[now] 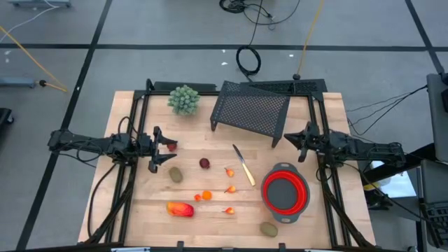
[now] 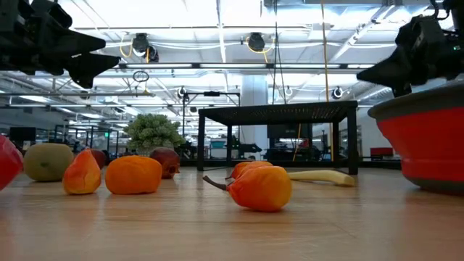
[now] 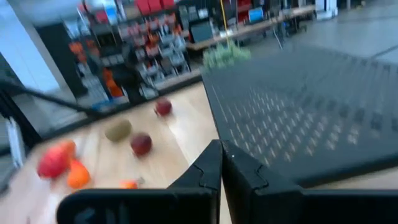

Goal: Pick & Place Fruit
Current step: Put the red strainer bowl on the shelf

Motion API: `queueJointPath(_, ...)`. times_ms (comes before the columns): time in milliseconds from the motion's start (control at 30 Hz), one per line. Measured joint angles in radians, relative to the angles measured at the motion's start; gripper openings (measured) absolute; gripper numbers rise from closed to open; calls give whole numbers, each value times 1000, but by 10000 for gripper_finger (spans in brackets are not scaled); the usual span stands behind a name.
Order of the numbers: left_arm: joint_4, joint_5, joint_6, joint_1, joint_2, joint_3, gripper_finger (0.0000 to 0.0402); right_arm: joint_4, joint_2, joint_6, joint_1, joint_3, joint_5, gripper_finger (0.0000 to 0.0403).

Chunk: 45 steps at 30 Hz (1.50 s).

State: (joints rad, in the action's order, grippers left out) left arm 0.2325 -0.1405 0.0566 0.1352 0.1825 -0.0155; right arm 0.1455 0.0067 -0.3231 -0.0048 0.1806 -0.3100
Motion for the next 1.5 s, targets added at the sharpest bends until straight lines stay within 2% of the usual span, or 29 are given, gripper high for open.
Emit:
queueJointPath(267, 0, 0, 0, 0, 0, 0, 250, -88, 11, -146, 0, 25, 77, 1)
queueJointPath(467, 0, 0, 0, 0, 0, 0, 250, -62, 97, -145, 0, 132, 155, 1)
queueJointPath(800, 3, 0, 0, 0, 0, 0, 250, 298, 367, -136, 0, 438, 387, 0)
queueJointPath(1033, 4, 0, 0, 0, 0, 0, 250, 545, 534, -109, 14, 600, 543, 0)
queueJointPath(1267, 4, 0, 0, 0, 0, 0, 250, 833, 682, -128, 110, 742, 541, 0)
queueJointPath(1500, 4, 0, 0, 0, 0, 0, 250, 1009, 817, -178, 252, 833, 445, 0)
